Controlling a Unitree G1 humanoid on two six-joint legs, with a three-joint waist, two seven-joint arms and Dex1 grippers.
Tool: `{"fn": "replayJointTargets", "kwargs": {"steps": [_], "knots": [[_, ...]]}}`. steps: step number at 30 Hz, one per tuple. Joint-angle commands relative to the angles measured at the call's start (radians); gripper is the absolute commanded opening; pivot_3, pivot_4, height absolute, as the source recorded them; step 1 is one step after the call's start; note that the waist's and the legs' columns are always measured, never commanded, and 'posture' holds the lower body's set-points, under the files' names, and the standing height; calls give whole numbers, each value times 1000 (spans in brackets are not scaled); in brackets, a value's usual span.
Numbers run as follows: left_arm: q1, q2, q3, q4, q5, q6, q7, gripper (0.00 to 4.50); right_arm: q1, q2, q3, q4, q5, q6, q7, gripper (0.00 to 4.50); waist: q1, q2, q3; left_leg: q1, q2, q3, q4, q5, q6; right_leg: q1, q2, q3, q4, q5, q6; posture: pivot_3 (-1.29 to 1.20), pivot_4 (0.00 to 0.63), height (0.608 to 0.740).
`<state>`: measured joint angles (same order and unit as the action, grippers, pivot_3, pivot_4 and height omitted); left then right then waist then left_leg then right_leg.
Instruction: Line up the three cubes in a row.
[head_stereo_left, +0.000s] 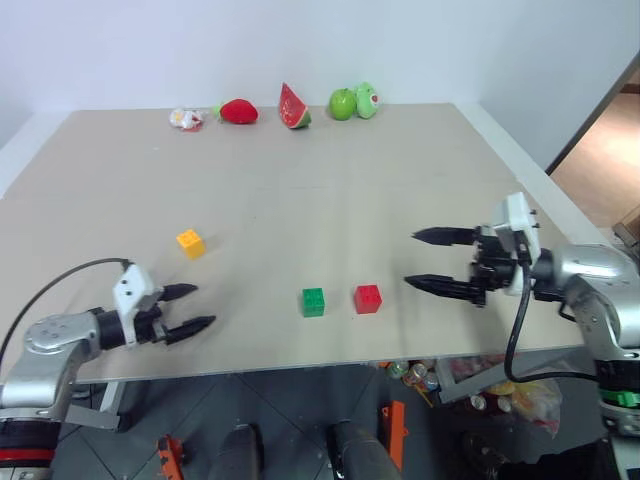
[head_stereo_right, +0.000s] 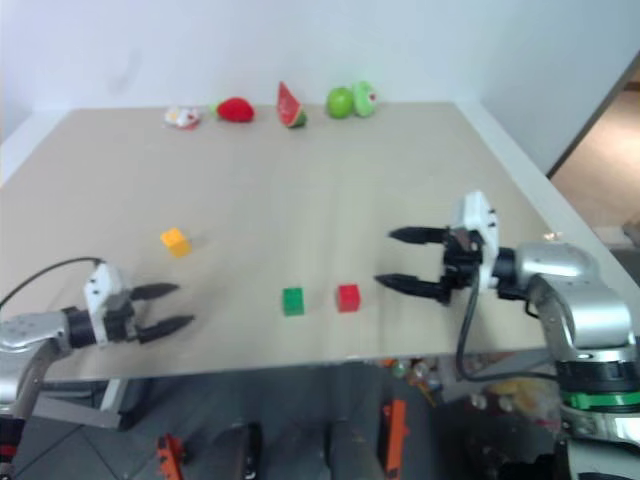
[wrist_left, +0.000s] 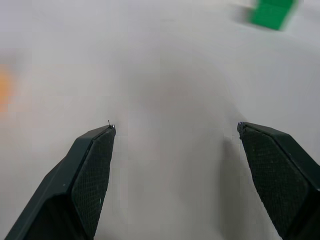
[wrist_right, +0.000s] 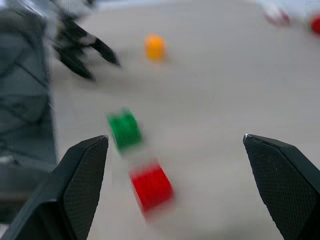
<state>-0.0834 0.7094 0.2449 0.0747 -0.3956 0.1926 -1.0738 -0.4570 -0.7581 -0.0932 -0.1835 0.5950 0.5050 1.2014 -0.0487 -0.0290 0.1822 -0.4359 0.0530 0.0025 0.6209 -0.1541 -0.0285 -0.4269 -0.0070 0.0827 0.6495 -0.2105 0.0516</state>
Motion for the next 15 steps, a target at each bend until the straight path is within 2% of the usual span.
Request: {"fn": "replayJointTargets", "kwargs": {"steps": [1,6,15], "knots": [[3,-6,85,60,-9,-38,72,4030,-37,84,79,-103,9,22,-79,4500,1,0,0,0,0,0,0,0,0,0,0,-1,0,0,0,0,150,740],[-39,-47,107,116,-16,-52,144,4030,-66,156,149,-77,-30,10,-123,4500,6,0,0,-3,0,3,0,0,0,0,-5,-3,-2,0,0,0,150,740],[-216,-90,59,307,16,-112,179,4030,-94,183,178,-63,-41,-5,-111,4500,6,-2,-1,-3,0,7,0,0,0,-1,-6,-4,-2,-1,1,0,150,740]]}}
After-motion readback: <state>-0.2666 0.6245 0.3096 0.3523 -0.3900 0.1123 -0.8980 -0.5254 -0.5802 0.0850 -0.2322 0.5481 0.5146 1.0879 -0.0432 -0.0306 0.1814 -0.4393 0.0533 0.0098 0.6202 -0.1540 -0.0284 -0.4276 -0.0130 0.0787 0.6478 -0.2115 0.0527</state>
